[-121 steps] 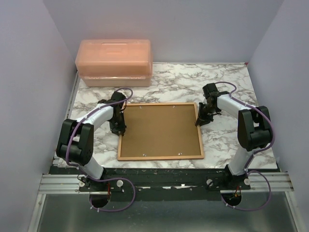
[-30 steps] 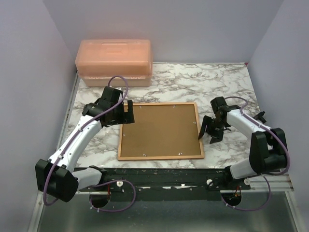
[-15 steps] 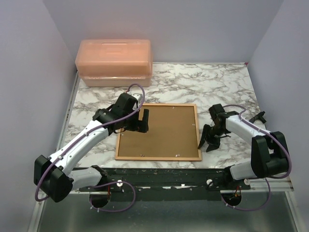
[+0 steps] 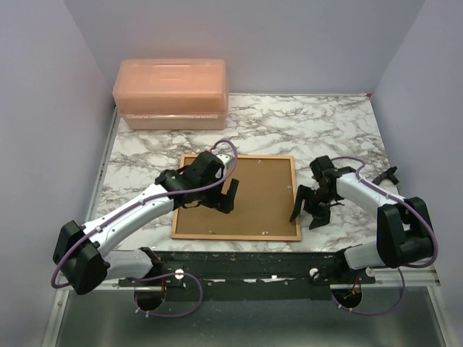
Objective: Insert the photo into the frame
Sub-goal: Install the photo frame at the center of the board, then turn over the photo frame at the center of the board.
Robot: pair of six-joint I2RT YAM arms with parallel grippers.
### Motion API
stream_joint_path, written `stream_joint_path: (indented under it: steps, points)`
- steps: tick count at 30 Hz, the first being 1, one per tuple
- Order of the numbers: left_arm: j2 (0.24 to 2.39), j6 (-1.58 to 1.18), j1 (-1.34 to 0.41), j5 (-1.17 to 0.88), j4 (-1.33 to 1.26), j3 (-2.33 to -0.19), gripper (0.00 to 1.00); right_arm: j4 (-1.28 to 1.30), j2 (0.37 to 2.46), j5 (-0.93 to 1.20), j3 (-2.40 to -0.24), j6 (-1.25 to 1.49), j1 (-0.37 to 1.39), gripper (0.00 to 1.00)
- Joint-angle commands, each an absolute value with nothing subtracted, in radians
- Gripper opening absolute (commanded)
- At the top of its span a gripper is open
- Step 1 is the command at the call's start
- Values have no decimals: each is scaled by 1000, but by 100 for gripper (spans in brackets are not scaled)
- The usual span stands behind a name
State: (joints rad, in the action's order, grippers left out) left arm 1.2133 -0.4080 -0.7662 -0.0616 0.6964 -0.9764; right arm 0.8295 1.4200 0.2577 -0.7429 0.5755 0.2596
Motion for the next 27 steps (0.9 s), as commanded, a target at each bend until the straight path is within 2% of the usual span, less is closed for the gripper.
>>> stream_joint_path:
  steps: [1,5,11,16,18,27]
  points:
    - [1234,-402,-794,-43,669,-971,99,820,1392,317,-752,565,273,77]
    - [1249,-403,-804,-37,667,-978,99,830,1423,306,-739,569,295,74]
    - [1253,-389,-813,-18,666,-984,99,830,1464,266,-714,591,347,52]
    - [1249,-360,-826,-13,667,-991,98,834,1478,222,-738,594,349,11]
    - [1243,-346,-836,-12,667,-990,98,846,1480,212,-770,588,349,1]
    - [1228,-270,-907,31,673,-992,99,966,1499,271,-1005,550,349,0]
